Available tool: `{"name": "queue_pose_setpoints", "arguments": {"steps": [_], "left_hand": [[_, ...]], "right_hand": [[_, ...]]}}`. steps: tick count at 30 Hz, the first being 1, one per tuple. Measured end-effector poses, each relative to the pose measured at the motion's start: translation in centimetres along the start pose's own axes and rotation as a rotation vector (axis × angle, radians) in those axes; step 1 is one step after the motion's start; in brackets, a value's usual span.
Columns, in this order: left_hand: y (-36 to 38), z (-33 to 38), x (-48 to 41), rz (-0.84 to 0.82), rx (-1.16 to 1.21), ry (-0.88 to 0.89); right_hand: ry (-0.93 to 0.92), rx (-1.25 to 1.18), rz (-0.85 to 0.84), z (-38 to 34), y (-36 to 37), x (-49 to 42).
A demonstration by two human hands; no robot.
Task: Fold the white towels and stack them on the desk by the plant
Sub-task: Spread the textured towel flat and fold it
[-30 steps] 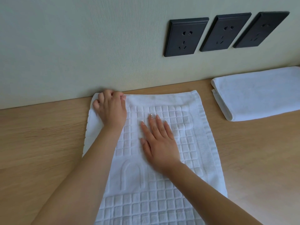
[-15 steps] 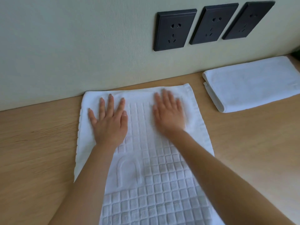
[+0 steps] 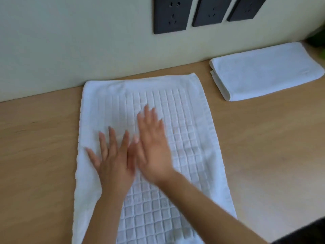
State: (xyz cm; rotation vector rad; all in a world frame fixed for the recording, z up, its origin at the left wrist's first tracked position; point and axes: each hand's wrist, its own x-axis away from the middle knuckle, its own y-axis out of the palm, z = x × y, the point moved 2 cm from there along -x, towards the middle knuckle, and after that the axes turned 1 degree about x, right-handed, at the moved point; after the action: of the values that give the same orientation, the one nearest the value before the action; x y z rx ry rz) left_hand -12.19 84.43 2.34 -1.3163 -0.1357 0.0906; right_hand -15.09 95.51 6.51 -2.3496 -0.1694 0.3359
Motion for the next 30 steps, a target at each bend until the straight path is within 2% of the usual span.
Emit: {"name": "queue_pose_setpoints", "arguments": {"steps": [3, 6, 10, 17, 21, 23, 26, 28, 30], "left_hand": [[1.6, -0.5, 2.1, -0.084, -0.143, -0.048], [1.3, -0.2, 2.1, -0.045, -0.096, -0.057], [1.3, 0.1, 2.0, -0.031, -0.072, -0.080], [1.3, 0.2, 2.0, -0.039, -0.075, -0.080], [-0.1, -0.1, 3.1, -0.008, 0.119, -0.055], [-0.9, -0.1, 5.4, 0.032, 0.173, -0.022], [-0.4, 1.0, 10.1, -0.029, 0.205, 0.066], [1.2, 1.0, 12.8, -0.077, 0.066, 0.124], [2.2, 0.5, 14.1, -0.065, -0.066, 0.157]], "right_hand": [[0.075, 0.039, -0.159, 0.2, 2.6, 3.8], [0.113, 0.306, -0.176, 2.8, 2.1, 5.0], [0.164, 0.505, -0.180, 6.9, -1.7, 5.8], [0.401, 0.553, -0.117, 11.6, -6.5, 6.9], [0.468, 0.557, -0.127, 11.5, -7.4, 7.1], [0.402, 0.505, -0.039, 9.5, -7.4, 7.9], [0.142, 0.346, 0.037, 3.7, -5.4, 10.6], [0.028, 0.297, -0.105, 0.9, -2.7, 13.1], [0.062, 0.320, -0.240, 0.8, -0.9, 15.5]]}}
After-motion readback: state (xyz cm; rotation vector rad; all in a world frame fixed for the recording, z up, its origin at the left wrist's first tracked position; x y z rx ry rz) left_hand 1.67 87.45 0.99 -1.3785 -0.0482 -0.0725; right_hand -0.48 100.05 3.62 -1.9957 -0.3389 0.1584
